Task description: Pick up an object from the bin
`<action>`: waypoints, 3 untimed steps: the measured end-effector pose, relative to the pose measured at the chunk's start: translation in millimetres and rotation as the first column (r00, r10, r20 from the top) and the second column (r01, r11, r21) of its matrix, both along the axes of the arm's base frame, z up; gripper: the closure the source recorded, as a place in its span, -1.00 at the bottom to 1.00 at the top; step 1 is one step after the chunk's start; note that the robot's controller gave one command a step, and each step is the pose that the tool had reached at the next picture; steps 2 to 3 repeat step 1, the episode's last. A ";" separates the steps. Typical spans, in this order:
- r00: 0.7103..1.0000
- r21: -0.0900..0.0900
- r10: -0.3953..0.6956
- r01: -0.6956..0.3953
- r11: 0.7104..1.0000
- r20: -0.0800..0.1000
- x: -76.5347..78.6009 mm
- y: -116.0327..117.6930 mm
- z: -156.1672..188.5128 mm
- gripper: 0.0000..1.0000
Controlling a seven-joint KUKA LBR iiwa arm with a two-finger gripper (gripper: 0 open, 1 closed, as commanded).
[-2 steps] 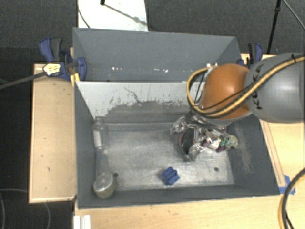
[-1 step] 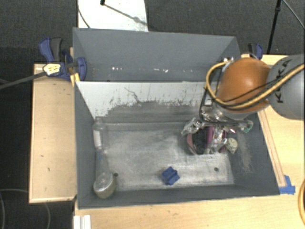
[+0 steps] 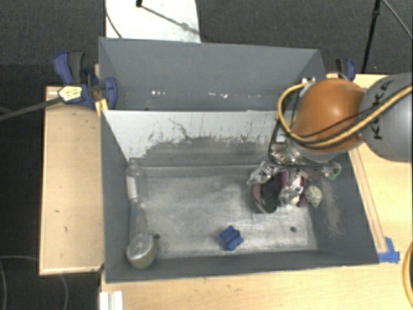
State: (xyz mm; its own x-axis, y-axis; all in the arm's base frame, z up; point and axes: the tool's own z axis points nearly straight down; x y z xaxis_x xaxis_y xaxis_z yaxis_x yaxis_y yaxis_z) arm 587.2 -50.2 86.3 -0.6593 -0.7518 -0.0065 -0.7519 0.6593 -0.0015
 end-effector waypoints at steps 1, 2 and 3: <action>0.970 -0.005 0.245 -0.245 0.970 0.004 -18.5 27.9 163.7 1.00; 0.970 -0.005 0.245 -0.245 0.970 0.004 -18.5 27.9 163.7 1.00; 0.970 -0.005 0.245 -0.245 0.970 0.004 -18.5 27.9 163.7 1.00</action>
Offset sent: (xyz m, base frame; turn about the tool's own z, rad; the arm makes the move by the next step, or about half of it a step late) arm -0.0200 0.0268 0.1597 -0.2485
